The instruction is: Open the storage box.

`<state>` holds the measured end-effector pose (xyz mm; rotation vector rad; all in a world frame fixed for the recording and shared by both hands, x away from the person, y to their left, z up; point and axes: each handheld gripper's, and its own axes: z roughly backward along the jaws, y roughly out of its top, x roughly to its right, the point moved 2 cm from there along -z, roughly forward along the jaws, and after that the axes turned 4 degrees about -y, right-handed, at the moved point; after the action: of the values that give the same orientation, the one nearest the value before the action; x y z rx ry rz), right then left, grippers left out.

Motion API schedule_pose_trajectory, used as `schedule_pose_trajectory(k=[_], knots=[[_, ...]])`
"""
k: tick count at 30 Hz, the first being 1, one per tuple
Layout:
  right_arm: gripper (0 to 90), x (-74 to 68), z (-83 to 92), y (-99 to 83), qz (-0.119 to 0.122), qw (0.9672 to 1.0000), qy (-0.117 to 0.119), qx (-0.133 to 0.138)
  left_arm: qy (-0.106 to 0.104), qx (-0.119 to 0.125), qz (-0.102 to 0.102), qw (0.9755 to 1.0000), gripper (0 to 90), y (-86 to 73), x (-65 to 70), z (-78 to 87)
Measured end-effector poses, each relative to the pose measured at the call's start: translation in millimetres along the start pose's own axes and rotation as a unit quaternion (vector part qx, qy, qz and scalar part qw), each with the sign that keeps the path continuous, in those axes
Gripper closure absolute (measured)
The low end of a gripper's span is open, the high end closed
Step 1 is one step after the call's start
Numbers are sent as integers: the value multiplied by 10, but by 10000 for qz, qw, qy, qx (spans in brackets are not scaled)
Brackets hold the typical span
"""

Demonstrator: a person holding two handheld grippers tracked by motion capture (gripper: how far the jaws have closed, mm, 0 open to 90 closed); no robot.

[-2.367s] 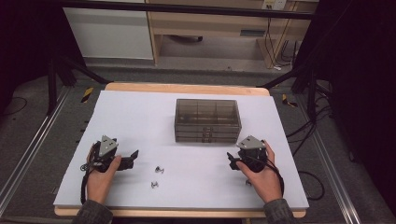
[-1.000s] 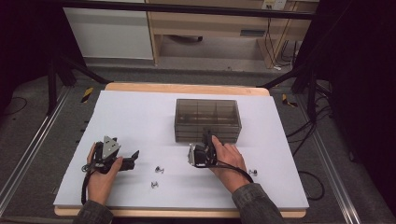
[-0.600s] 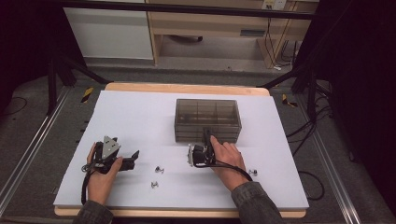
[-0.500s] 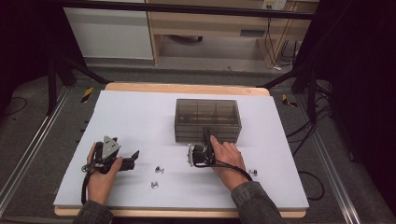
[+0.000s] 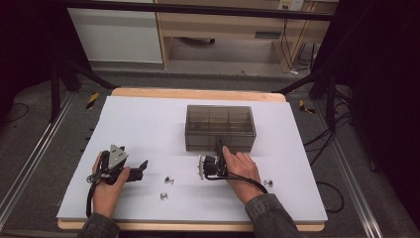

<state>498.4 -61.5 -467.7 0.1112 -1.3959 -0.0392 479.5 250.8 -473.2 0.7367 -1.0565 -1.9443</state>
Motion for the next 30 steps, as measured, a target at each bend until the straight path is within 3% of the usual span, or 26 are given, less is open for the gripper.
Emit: schedule_pose_trajectory(k=[6, 8, 10, 11, 13, 14, 16, 17, 18, 21, 24, 25, 26, 27, 28, 29, 30], knots=[[809, -41, 176, 13, -13, 10000, -10, -24, 1, -11, -15, 10000, 45, 2, 2, -3], [807, -43, 207, 17, 81, 10000, -32, -19, -5, -13, -21, 10000, 45, 2, 5, -4], [796, -46, 219, 19, -3, 10000, 2, -60, -6, -16, -52, 10000, 45, 4, 17, -8], [746, -34, 223, 19, -17, 10000, 37, -29, -11, -24, -73, 10000, 45, 9, 28, -10], [621, 1, 239, 7, -291, 9994, 195, -74, -54, -40, -250, 9997, 45, 42, 92, -12], [621, 1, 239, 7, -291, 9994, 195, -74, -54, -40, -250, 9997, 46, 42, 92, -12], [588, 44, 263, -36, -628, 9974, 348, -51, -164, -25, -376, 9992, 45, 80, 155, -17], [564, 81, 283, -100, -917, 9946, 483, -102, -255, -60, -495, 9984, 47, 128, 213, -27], [552, 98, 284, -132, -1010, 9933, 545, -108, -333, -91, -568, 9978, 51, 162, 248, -37], [530, 154, 301, -285, -1554, 9841, 852, -124, -443, -85, -672, 9967, 57, 245, 326, -60], [516, 214, 312, -470, -2063, 9715, 1161, -118, -655, -90, -925, 9935, 71, 386, 427, -104], [513, 238, 317, -538, -2229, 9666, 1259, -126, -862, -160, -946, 9916, 85, 463, 514, -147], [513, 238, 317, -538, -2229, 9666, 1259, -126, -862, -160, -946, 9916, 93, 463, 514, -147], [526, 287, 327, -691, -2594, 9545, 1469, -99, -1052, -221, -1000, 9892, 100, 554, 586, -211], [526, 313, 328, -761, -2721, 9497, 1547, -90, -1140, -235, -1003, 9881, 113, 581, 605, -235], [526, 313, 328, -761, -2721, 9497, 1547, -90, -1140, -235, -1003, 9881, 127, 581, 605, -235], [539, 357, 327, -892, -3037, 9377, 1685, -49, -1299, -234, -917, 9870, 140, 647, 647, -299]])
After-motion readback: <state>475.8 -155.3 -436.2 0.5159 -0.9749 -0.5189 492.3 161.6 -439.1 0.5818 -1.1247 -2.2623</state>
